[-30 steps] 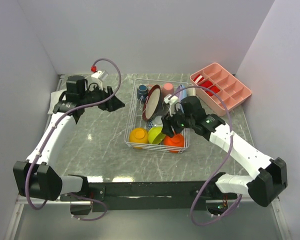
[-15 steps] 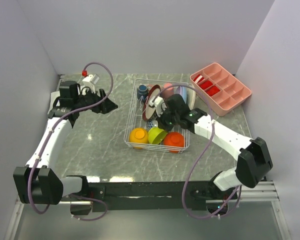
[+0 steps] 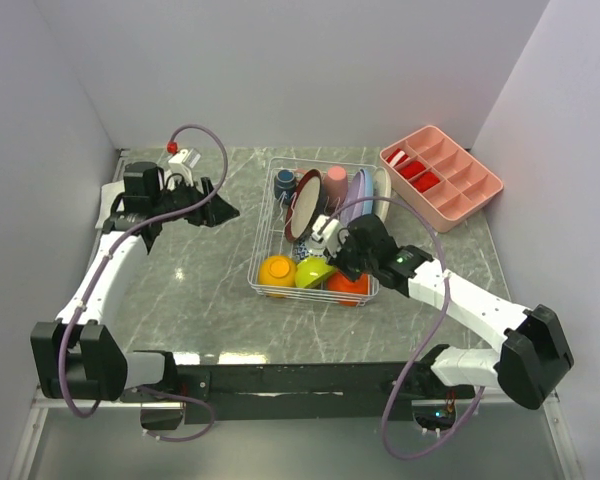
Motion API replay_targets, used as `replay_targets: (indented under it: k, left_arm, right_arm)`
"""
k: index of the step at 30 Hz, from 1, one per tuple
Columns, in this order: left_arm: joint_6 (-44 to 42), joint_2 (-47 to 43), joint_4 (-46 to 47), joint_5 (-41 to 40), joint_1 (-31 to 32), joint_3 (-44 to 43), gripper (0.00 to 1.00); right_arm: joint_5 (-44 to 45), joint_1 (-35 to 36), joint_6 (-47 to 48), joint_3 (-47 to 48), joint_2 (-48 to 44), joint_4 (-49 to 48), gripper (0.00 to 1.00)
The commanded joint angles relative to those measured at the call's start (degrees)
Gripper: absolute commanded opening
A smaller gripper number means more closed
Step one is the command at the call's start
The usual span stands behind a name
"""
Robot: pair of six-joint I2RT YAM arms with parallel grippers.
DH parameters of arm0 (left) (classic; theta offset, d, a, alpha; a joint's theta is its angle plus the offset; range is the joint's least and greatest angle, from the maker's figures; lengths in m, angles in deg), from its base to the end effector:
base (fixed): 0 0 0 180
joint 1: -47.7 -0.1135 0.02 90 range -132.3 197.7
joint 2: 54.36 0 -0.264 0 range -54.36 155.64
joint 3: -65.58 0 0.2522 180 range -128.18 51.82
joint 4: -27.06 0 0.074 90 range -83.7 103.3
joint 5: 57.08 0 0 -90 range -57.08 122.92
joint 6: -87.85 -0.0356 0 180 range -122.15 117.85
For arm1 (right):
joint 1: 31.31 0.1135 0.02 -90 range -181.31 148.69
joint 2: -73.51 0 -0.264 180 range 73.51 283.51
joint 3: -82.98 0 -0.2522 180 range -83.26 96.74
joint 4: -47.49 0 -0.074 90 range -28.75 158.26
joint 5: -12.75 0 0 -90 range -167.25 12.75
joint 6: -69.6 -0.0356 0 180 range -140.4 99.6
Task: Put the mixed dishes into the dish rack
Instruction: Adjust the bowl in the dish rack.
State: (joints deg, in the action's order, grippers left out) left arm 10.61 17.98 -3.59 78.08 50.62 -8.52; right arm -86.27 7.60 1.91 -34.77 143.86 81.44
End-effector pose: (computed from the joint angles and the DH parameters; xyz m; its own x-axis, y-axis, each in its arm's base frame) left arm 0.2771 -0.0394 0.3249 -0.6155 -0.1245 -0.7783 0.5332 0.6614 -0.5275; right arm 0.2003 0.1689 0.2535 -0.2123 -0.6532 -0.7268 -0.8556 0.4836 -0.1847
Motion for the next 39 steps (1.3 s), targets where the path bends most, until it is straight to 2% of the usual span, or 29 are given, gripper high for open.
replay_targets:
  k: [1,7,9,12,15,17,27,32,39]
  left_arm:
    - [0.3,1.0,1.7,2.4,0.1,-1.8,0.71]
    - [0.0,2.0,1.2,2.9,0.3,-2.7,0.71]
    - [-0.2,2.3,1.2,2.6,0.3,-3.3,0.71]
    - [-0.1,2.7,1.5,2.7,0.3,-3.7,0.72]
    - [-0.5,3.1,1.0,2.5,0.3,-4.5,0.72]
    - [-1.1,3.4,0.3,2.5,0.3,-5.2,0.72]
    - [-2.4,3.2,-0.6,1.2,0.3,-4.8,0.73]
    - [-3.0,3.0,-1.0,0.8,0.3,-4.4,0.73]
    - [-3.0,4.1,-0.9,1.1,0.2,-5.3,0.73]
  right_arm:
    - [-1.6,1.2,2.4,-4.6,-2.0,6.4,0.00]
    - [0.3,0.6,2.8,-6.5,-7.1,1.6,0.00]
    - [0.3,-2.8,3.8,-6.3,-8.6,1.0,0.00]
    - [-4.9,-10.7,2.7,-4.2,-9.7,0.9,0.00]
    - [-9.5,-12.9,2.2,-1.7,-9.7,0.6,0.00]
    - [-13.1,-12.1,5.0,-0.4,-8.7,2.9,0.00]
    - [-14.5,-3.9,13.9,0.6,-0.5,5.8,0.00]
    - [-15.0,-1.0,19.9,0.7,6.0,12.0,0.00]
    - [-15.0,1.2,18.4,1.4,10.5,12.3,0.00]
